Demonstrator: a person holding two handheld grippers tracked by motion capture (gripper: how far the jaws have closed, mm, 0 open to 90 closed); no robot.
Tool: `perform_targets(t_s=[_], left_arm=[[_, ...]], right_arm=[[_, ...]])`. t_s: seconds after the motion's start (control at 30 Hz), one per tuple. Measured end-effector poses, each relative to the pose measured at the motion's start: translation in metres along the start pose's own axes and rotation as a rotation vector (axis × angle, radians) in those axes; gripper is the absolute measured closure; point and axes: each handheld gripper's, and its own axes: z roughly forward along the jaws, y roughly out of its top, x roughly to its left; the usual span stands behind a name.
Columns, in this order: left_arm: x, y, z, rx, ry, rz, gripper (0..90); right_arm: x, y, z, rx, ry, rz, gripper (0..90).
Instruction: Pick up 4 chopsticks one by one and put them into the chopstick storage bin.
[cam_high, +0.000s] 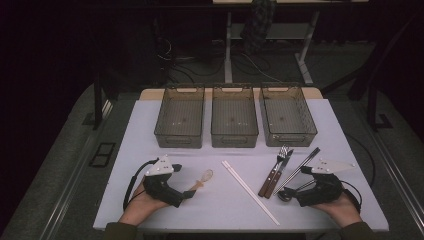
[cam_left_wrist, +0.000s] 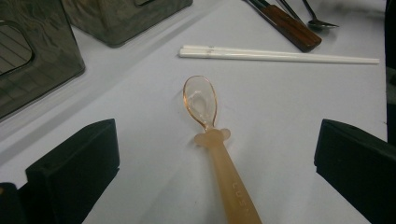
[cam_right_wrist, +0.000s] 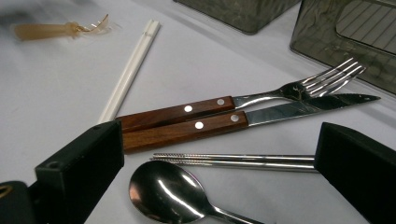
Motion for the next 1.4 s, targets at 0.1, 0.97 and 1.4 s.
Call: perform_targets(t_s=[0.1, 0.97, 1.4], left_arm=[[-0.001, 0.001, 0.000, -0.001, 0.004, 0.003, 0.0], [-0.003, 0.001, 0.005, -0.002, -0.009, -0.002, 0.0], [-0.003, 0.000, 0.005, 0.004, -0.006, 0.005, 0.0]], right_arm=[[0.002, 0.003, 0.000, 0.005, 0.003, 0.001, 4.1], [0.025, 0.028, 0.022, 0.029, 0.087, -0.021, 21.1], [0.043, 0.042, 0.046, 0.084, 0.136, -0.066, 35.5]])
